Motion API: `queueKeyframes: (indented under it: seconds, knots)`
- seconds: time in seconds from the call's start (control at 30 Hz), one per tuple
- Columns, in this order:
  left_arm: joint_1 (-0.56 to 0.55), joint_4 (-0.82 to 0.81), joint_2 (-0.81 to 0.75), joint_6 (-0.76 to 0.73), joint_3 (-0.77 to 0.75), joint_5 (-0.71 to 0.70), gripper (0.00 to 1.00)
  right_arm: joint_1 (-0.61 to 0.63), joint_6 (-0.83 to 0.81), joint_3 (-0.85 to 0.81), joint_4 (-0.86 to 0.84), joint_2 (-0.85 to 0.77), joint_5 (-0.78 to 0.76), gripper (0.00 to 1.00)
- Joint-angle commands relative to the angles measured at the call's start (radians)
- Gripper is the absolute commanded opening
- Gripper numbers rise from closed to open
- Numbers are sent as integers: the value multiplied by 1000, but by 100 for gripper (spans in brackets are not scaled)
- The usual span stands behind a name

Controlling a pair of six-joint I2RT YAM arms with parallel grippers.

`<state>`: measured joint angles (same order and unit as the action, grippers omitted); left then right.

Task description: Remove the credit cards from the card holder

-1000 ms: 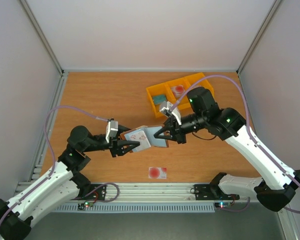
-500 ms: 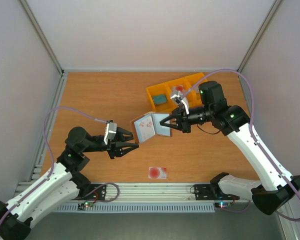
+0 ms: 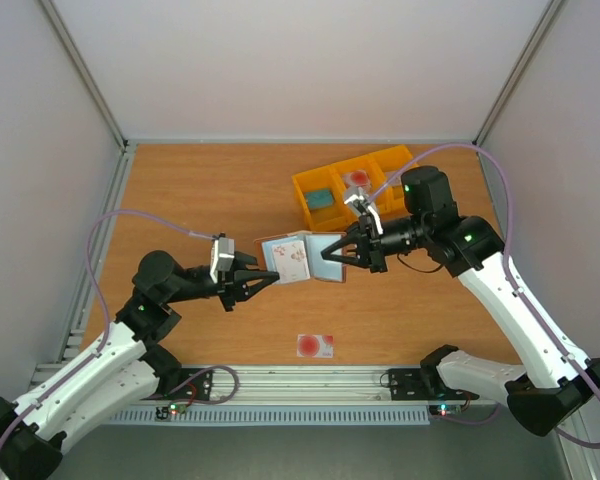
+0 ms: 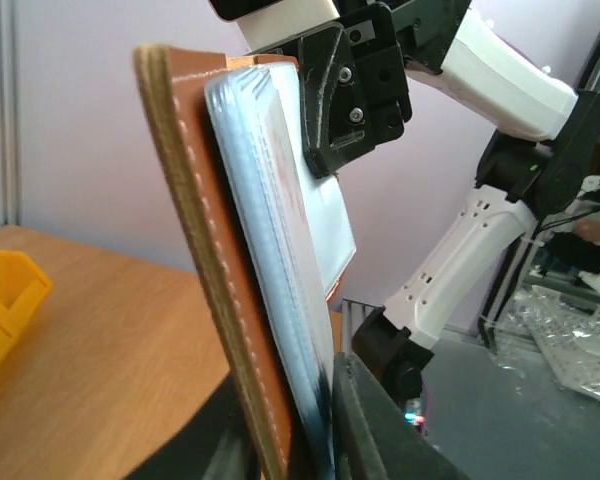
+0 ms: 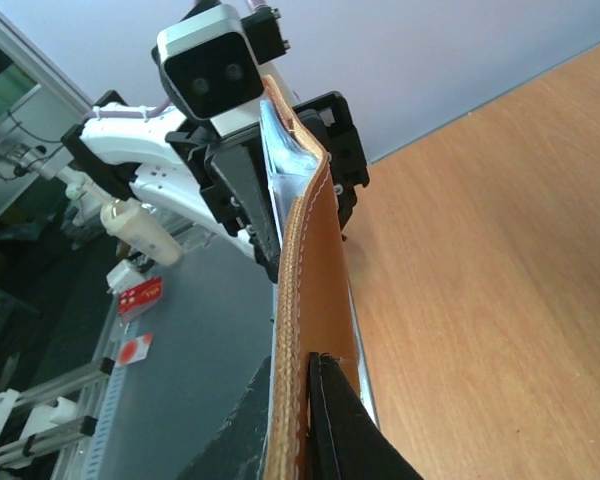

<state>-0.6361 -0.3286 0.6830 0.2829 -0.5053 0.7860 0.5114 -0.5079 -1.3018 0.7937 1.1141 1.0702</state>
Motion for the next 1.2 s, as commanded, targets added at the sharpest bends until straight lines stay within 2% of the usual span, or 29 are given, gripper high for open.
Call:
queueKeyframes:
  seconds: [0.0,0.1,0.27,0.37,0.63,0.67,0.7,0.77,0.97,1.17]
  knots:
    - [0,-77,6,0,-30,63,17,-2,-37,-11,27,-10,87,1]
    - [0,-79,4,-4,-32,58,14,-2,-67,-24,59,-7,118,1]
    - [0,-95,1,4,-38,132,13,-2,-257,-74,242,-7,126,2]
    - [0,-101,-2,0,-39,137,14,-2,-295,-104,310,12,133,3]
    - [0,-72,-6,-11,-49,135,23,-2,-261,-110,296,26,152,4]
    - [0,-65,-5,-12,-51,110,22,-2,-252,-108,286,25,152,4]
    - [-3,-39,1,-14,-52,24,22,-1,-211,-96,244,26,163,4]
    - [-11,-19,7,-42,-50,-8,21,-1,-197,-88,229,30,173,4]
    - [-32,-24,11,-121,-46,-2,10,15,-210,-82,210,12,233,4]
    - [-40,-36,20,-124,-48,13,10,28,-244,-89,250,16,218,4]
